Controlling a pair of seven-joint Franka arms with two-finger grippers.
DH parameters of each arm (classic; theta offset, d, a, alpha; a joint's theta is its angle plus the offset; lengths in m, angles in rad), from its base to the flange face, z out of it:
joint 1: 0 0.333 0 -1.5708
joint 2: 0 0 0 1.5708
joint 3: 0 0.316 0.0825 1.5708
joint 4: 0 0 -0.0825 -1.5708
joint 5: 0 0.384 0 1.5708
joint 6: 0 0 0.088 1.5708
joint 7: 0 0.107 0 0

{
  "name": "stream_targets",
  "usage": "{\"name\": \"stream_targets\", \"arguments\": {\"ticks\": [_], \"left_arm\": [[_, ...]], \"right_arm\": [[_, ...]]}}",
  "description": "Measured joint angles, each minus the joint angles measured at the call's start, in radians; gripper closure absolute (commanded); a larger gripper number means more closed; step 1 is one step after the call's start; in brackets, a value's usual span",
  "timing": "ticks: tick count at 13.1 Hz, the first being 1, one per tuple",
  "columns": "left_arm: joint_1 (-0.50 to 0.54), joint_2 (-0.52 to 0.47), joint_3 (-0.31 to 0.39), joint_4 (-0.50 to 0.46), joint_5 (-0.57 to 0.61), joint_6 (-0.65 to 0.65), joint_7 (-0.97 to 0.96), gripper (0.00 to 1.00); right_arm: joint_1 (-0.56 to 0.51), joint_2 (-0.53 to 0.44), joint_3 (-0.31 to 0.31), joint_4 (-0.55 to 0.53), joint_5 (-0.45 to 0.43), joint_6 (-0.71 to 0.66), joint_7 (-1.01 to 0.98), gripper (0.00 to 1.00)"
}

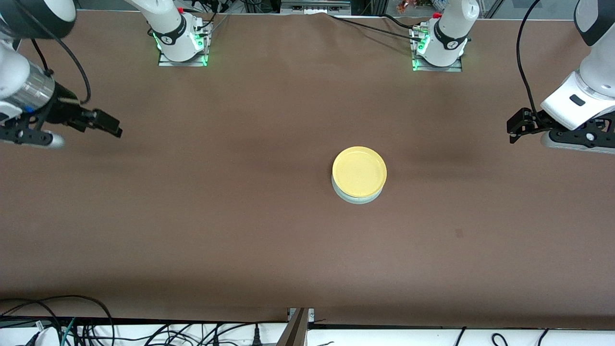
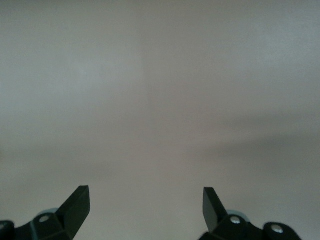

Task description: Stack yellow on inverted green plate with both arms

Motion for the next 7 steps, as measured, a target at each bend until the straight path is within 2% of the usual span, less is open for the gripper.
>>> {"name": "stream_targets", "arguments": {"ticks": [1, 2, 4, 7], "left_arm": [[0.0, 0.001, 0.0, 0.0, 0.0, 0.0, 0.0, 0.0], [0.0, 0.002, 0.0, 0.0, 0.0, 0.0, 0.0, 0.0], [0.0, 0.002, 0.0, 0.0, 0.0, 0.0, 0.0, 0.0], [0.0, 0.003, -0.001, 0.0, 0.0, 0.0, 0.0, 0.0]], "right_arm": [[-0.061, -0.03, 0.059, -0.031, -0.005, -0.026, -0.048, 0.0], [-0.091, -0.046, 0.092, -0.046, -0.025, -0.06, -0.083, 0.0], [-0.099, -0.051, 0.117, -0.055, -0.064, -0.094, -0.106, 0.0], [-0.1, -0.05, 0.121, -0.058, -0.071, -0.094, -0.115, 0.0]]}}
